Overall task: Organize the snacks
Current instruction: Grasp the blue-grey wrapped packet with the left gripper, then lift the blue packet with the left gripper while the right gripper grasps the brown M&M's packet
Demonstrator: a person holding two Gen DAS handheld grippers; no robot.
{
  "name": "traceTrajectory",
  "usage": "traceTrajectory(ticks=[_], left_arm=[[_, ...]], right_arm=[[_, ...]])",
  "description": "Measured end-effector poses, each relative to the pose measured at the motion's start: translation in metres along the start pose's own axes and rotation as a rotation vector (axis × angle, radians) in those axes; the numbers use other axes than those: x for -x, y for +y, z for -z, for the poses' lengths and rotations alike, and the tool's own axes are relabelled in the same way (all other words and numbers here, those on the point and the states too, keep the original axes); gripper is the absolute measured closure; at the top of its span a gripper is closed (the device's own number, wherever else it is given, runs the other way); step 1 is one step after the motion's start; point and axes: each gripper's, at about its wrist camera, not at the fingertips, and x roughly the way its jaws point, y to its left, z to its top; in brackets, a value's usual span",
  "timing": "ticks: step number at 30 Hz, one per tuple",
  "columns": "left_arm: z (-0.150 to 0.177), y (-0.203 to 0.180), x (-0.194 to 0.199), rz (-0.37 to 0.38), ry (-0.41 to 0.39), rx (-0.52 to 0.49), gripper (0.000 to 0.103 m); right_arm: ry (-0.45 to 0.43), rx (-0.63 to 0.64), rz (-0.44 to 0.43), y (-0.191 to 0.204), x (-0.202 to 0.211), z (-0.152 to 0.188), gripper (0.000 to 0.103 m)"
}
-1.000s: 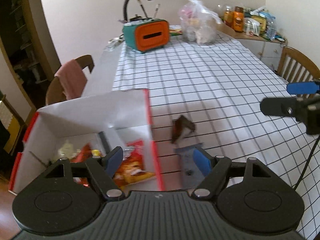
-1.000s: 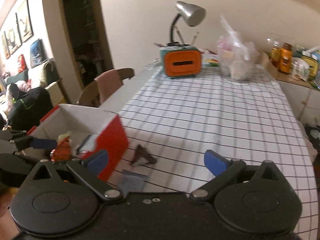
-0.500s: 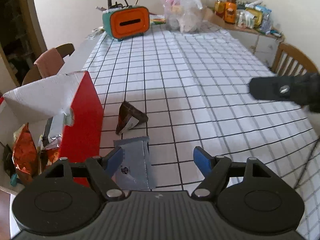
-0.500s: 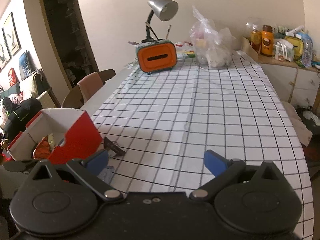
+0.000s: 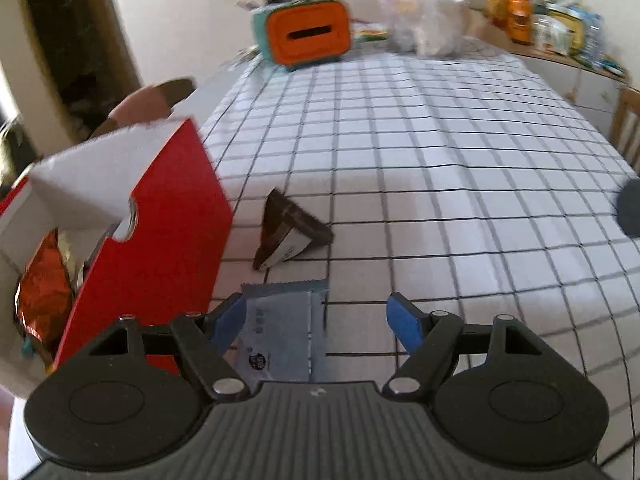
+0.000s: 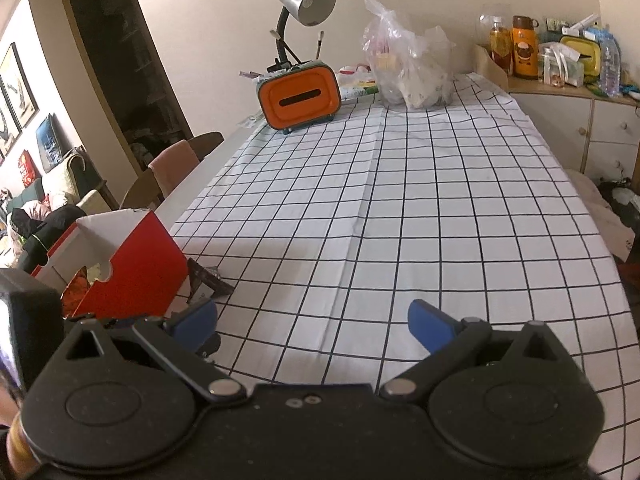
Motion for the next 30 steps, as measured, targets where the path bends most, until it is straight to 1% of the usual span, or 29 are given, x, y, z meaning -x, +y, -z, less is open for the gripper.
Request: traceTrajectory(ticks=[3,6,9,12,14,15,17,19,21,23,30], left_arm=[[-0.001,0.005,-0.012,-0.042,0.021,0.053,0.026],[-0.004,0.010,-0.018,-0.056,0.027,0.095,0.026],[-0.007,0.013,-0.023,-0.040,0.041,0.113,0.026],[-0.008,0.018,-0.031,-0.019,0.078,0.149,0.027],[-0.008,0.022,-0.037,0.004,0.115,0.168,0.031],[-0.008,0.025,-0.040,0.014,0.129,0.182,0.031],[-0.008,0.027,-0.041,0.026,0.127,0.175,0.032],[-0.008,0.028,-0.040,0.028,0.124,0.171,0.037],[-0.007,0.030,-0.037,0.031,0.116,0.165,0.048],[-0.006,0.031,-0.035,0.038,0.109,0.157,0.054],[-0.001,0.032,-0.031,0.062,0.078,0.139,0.056]], right_arm=[[0.005,0.000,-0.008,0.001,-0.004,0.001,0.001],[0.011,0.003,-0.015,0.003,-0.006,0.002,0.001],[0.019,0.003,-0.016,0.004,-0.010,0.002,0.001],[0.028,0.007,-0.017,0.007,-0.014,0.003,0.002],[0.032,0.011,-0.019,0.009,-0.016,0.002,0.002],[0.033,0.012,-0.019,0.009,-0.016,0.002,0.002],[0.034,0.014,-0.021,0.010,-0.018,0.000,0.002],[0.036,0.014,-0.022,0.012,-0.020,-0.001,0.002],[0.039,0.017,-0.019,0.014,-0.023,-0.002,0.002],[0.041,0.020,-0.017,0.017,-0.027,-0.004,0.002],[0.061,0.046,-0.011,0.034,-0.042,-0.013,0.003]])
